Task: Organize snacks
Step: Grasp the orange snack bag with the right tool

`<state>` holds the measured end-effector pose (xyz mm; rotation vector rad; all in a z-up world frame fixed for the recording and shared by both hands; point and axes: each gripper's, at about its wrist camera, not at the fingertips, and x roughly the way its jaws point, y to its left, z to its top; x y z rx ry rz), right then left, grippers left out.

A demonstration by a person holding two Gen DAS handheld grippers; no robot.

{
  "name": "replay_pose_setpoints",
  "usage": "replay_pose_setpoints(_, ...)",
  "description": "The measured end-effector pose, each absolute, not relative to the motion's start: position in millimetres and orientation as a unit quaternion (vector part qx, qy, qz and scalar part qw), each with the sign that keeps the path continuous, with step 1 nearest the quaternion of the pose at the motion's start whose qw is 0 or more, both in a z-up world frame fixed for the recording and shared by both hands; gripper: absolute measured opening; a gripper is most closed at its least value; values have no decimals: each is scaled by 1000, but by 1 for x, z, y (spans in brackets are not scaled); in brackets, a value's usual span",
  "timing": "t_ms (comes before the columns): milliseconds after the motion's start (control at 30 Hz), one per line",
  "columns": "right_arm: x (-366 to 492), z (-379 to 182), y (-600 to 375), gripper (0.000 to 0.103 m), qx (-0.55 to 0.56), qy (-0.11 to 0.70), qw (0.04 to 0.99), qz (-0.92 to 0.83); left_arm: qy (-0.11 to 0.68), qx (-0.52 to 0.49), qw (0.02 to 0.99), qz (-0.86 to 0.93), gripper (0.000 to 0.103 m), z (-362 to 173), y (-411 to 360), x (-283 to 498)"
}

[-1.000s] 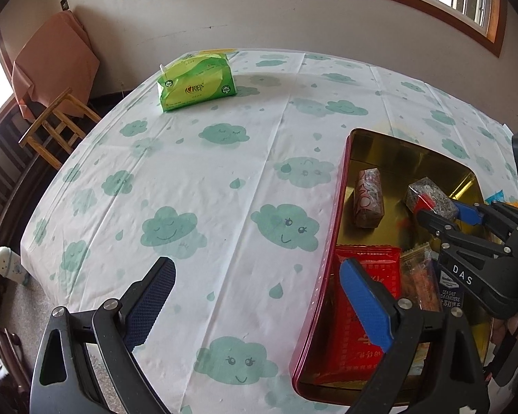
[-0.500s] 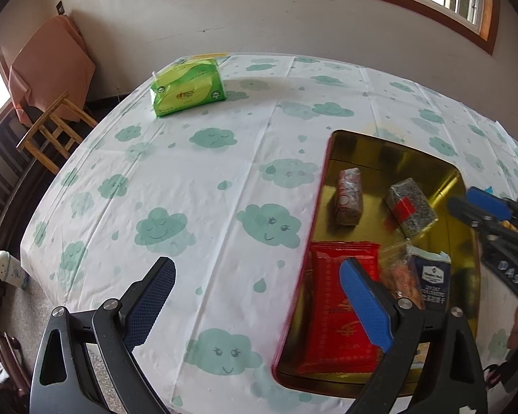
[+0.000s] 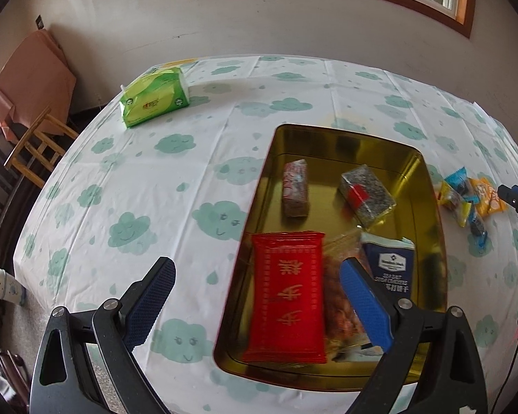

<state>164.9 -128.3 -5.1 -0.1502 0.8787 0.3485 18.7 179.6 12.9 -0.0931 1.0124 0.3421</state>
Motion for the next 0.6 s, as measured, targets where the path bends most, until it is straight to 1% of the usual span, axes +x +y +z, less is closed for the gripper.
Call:
replay_pose_setpoints(333, 203, -47, -131, 58, -55, 458, 866, 191, 489, -23, 859, 149, 95, 16, 151, 29)
replay_pose_setpoints(400, 206, -54, -129, 56, -49, 464, 862, 198, 490, -17, 859, 148, 95, 16, 146, 31)
replay_pose_setpoints(433, 206, -56, -129, 52, -47, 463, 863, 200, 490, -16, 859, 147, 95, 16, 144, 32)
replay_pose_setpoints(467, 204, -56, -128, 44, -51, 455, 866, 201, 491, -14, 859, 146, 95, 16, 141, 33)
replay_pose_setpoints(500, 202, -56, -126, 42, -53, 452, 867, 205, 490, -13, 859, 144, 95, 16, 139, 34)
replay_pose_setpoints(600, 194, -56, -126, 40, -50, 446, 870, 204, 491, -11, 860, 138, 95, 16, 130, 38)
